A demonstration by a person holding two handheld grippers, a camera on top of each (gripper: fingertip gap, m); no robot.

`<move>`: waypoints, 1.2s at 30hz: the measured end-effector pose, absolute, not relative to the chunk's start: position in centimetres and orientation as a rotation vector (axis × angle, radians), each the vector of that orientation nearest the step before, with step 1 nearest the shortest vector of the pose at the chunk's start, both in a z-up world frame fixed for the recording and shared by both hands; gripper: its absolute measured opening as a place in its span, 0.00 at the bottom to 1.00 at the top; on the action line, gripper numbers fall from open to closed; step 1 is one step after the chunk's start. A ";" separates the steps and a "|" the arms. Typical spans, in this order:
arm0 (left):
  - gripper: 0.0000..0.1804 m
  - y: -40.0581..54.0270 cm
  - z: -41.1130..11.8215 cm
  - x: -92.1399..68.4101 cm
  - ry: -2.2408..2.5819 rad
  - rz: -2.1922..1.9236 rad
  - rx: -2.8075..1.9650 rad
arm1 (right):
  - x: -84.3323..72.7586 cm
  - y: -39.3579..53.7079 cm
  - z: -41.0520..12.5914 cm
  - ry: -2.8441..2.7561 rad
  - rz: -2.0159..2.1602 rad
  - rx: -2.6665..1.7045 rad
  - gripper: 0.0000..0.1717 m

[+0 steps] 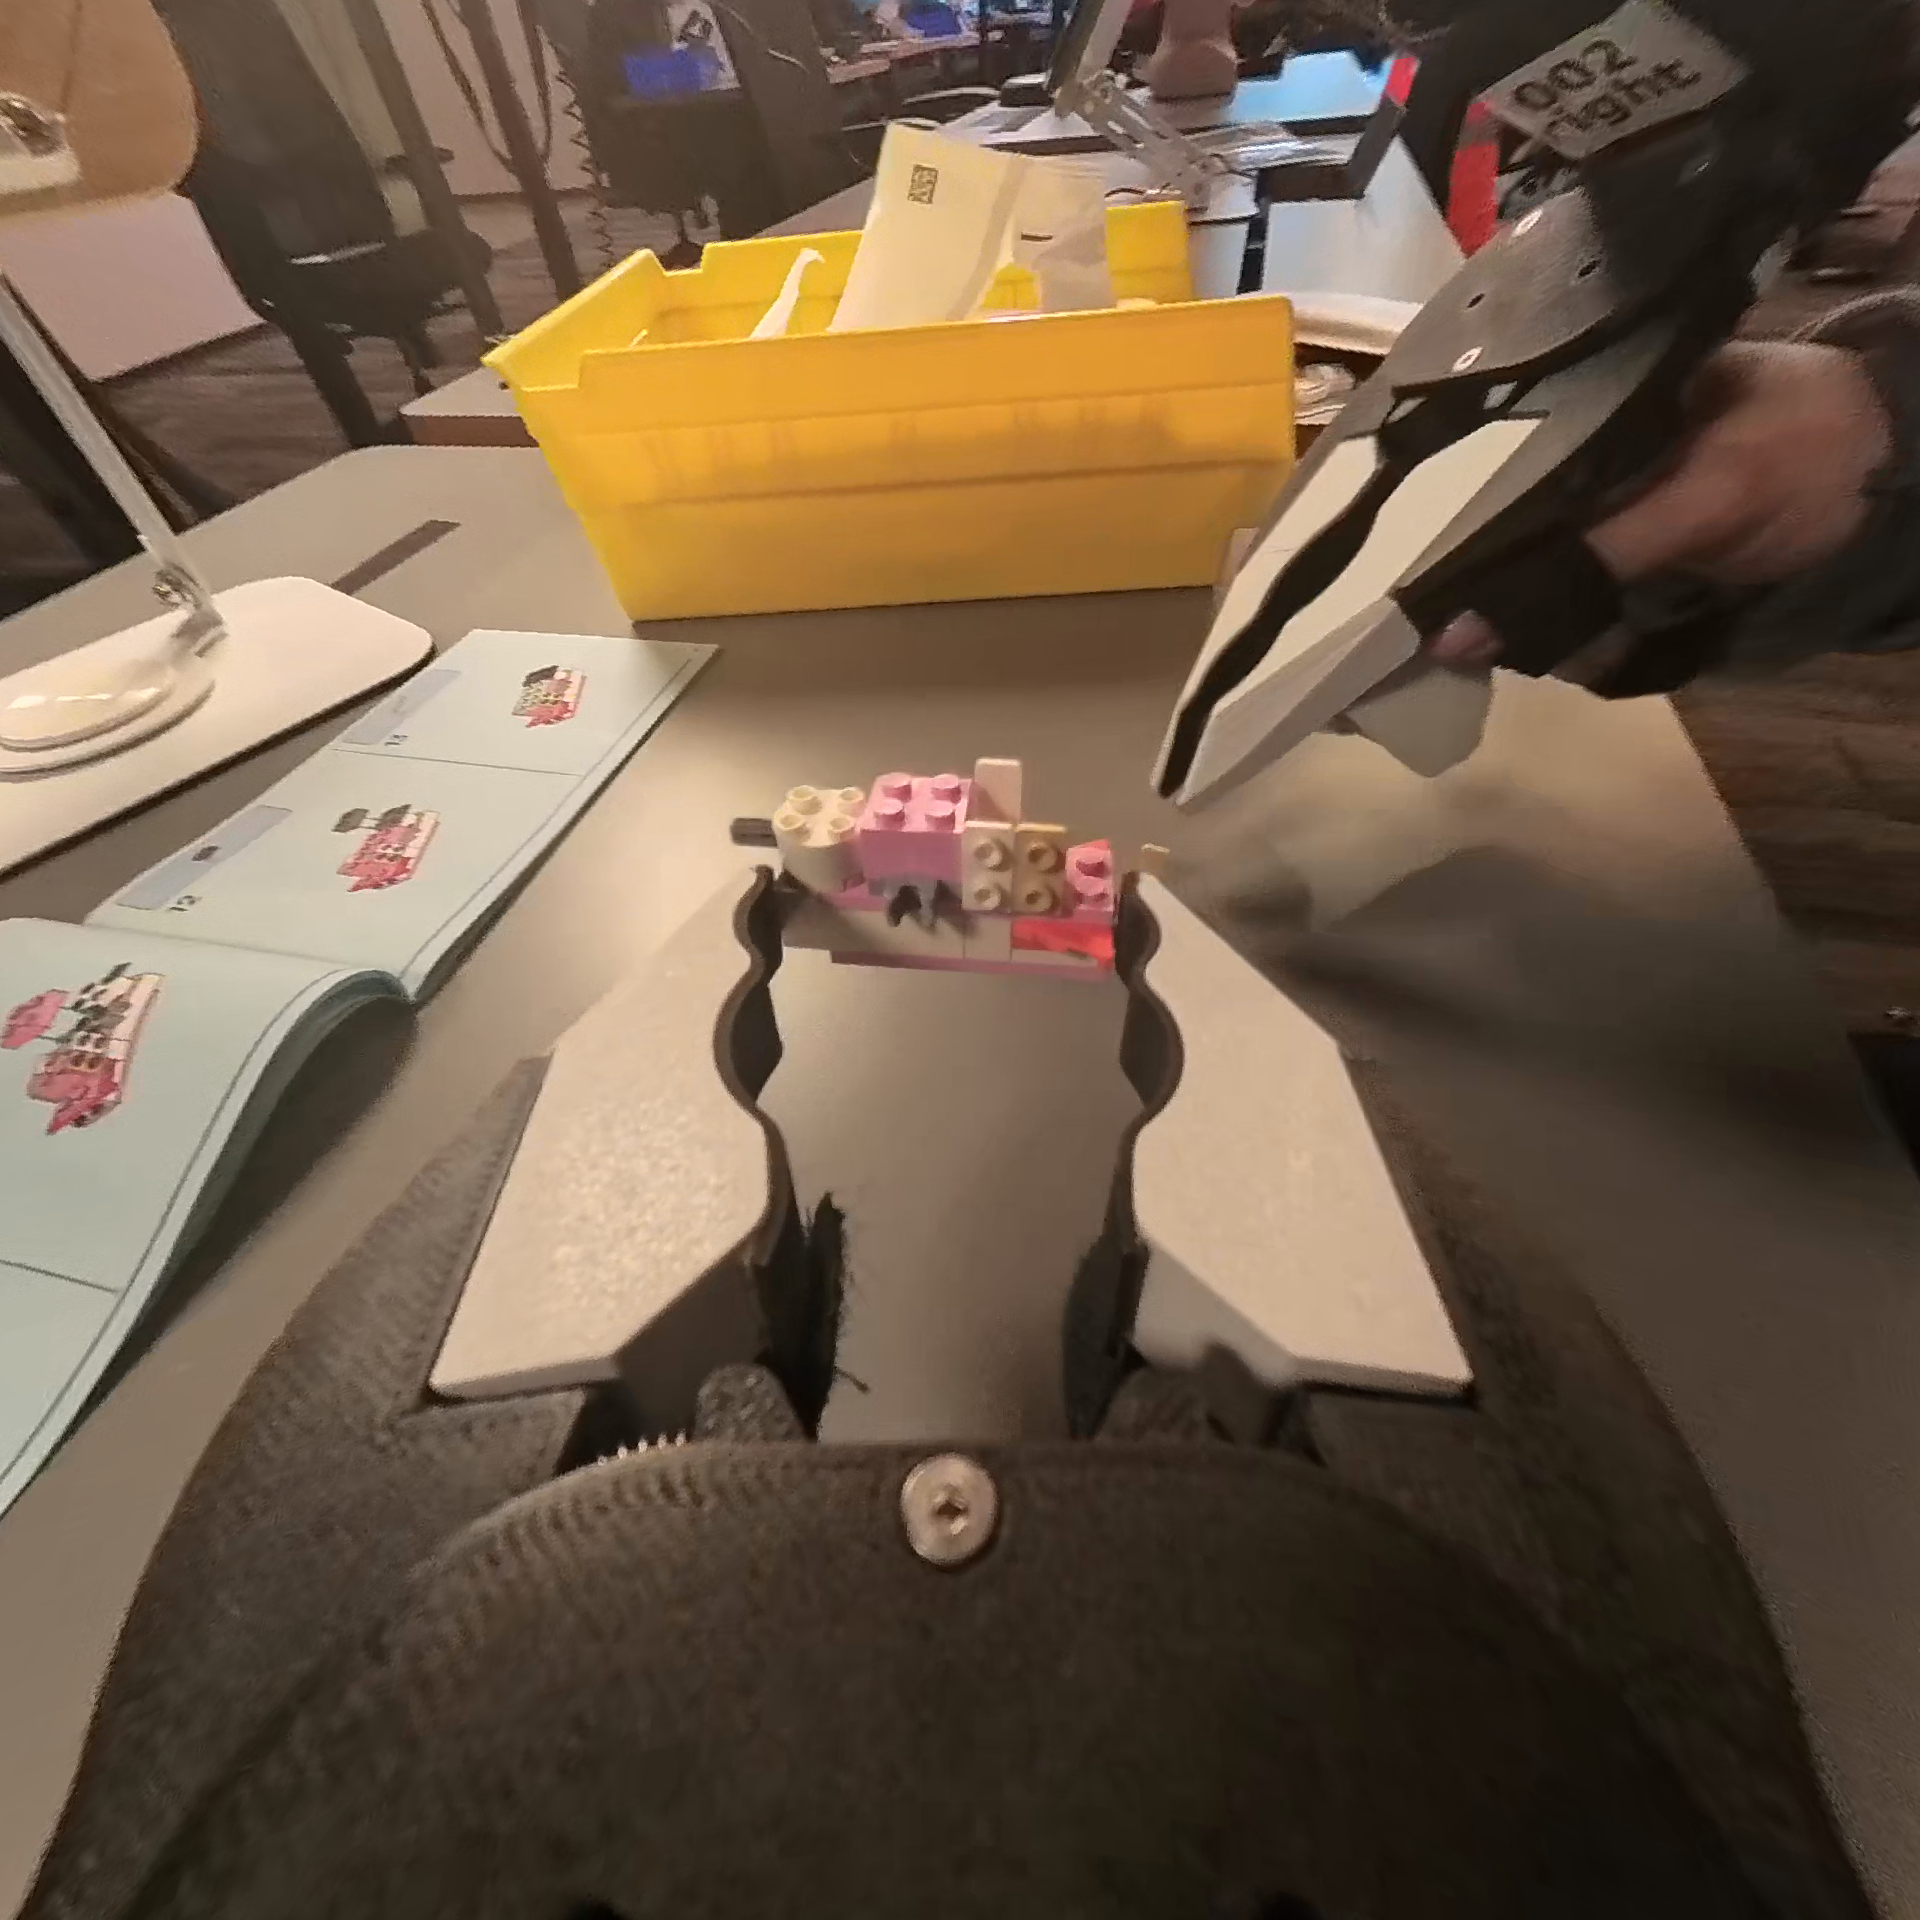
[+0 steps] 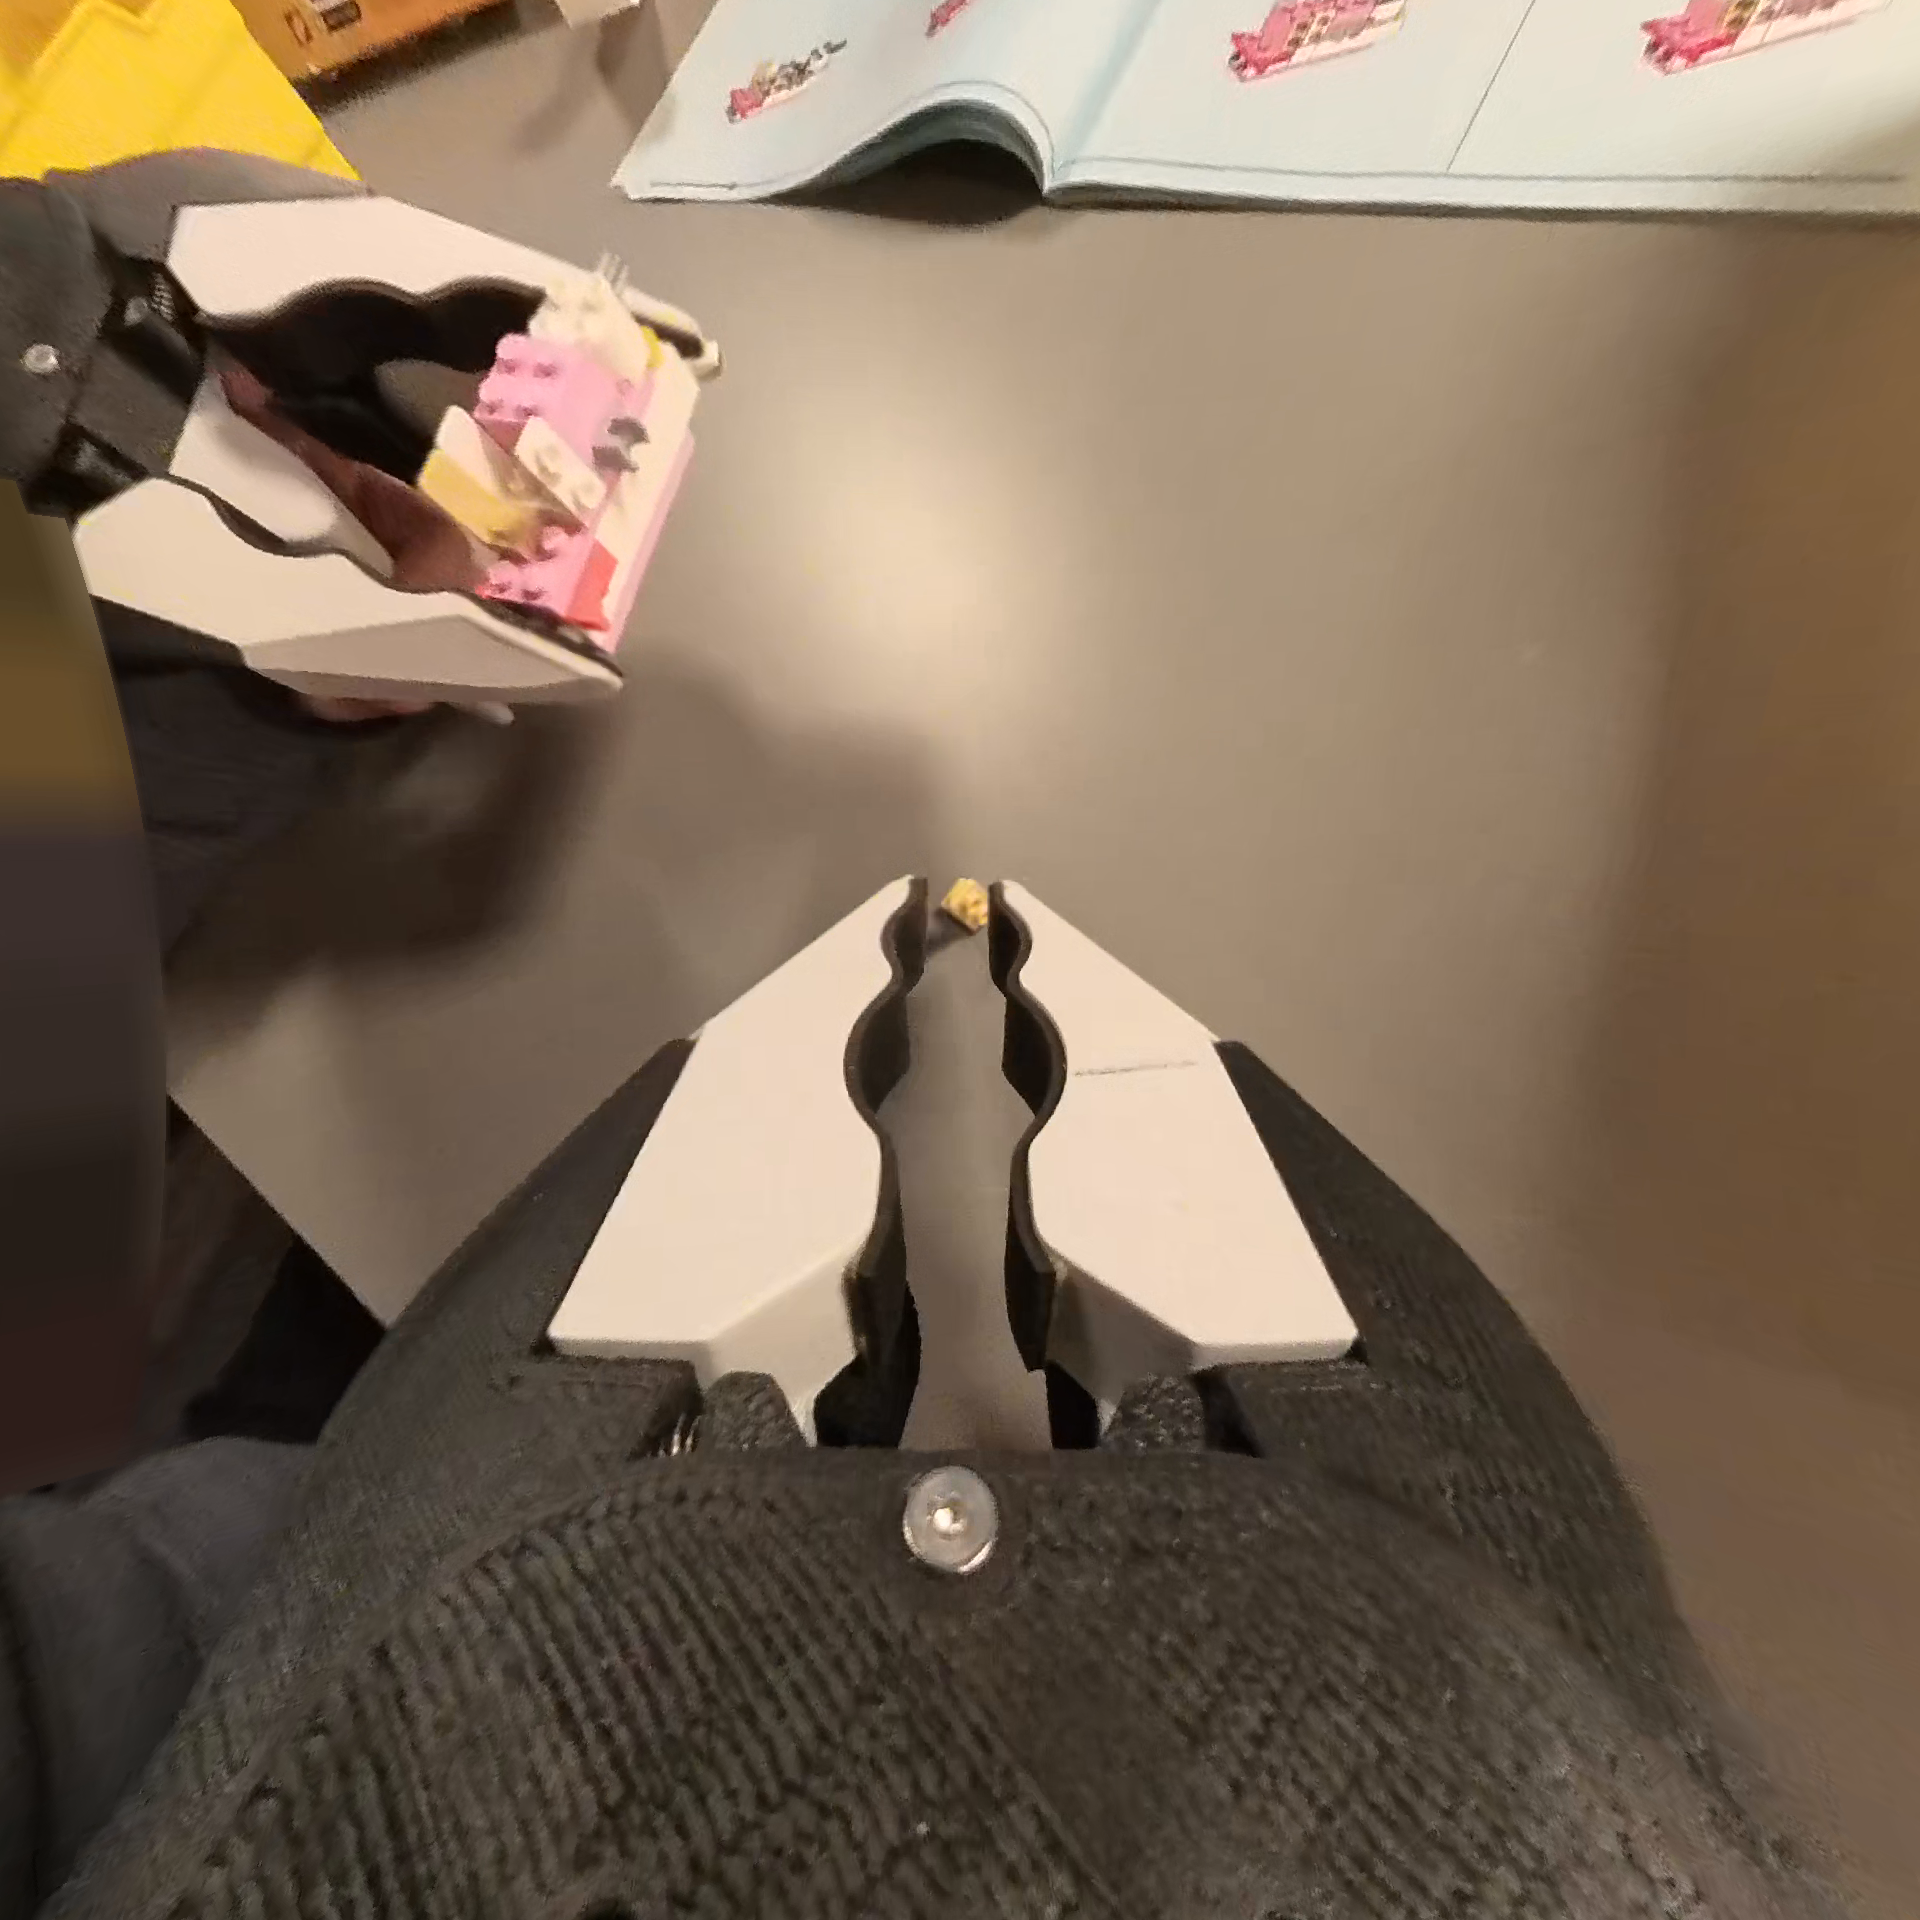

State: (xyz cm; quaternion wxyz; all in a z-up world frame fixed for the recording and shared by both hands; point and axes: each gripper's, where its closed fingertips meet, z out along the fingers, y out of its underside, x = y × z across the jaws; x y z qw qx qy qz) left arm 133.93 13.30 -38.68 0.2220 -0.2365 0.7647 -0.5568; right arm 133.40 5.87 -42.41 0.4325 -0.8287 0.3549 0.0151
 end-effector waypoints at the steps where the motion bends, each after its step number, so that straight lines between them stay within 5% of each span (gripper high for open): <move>1: 0.36 13.4 -38.7 134.1 2.102 -1.517 -0.651 | 133.3 6.0 -42.7 0.892 0.048 -2.080 0.06; 12: 0.36 13.4 -38.8 134.3 2.072 -1.444 -0.621 | 133.7 6.8 -43.9 0.867 0.010 -2.136 0.01; 20: 0.35 13.3 -36.7 134.4 1.844 -1.402 -0.527 | 132.9 11.6 -32.9 0.572 -0.220 -1.779 0.01; 36: 0.35 14.8 -35.1 134.9 1.656 -1.180 -0.482 | 133.2 13.8 -34.1 0.615 -0.261 -1.653 0.00</move>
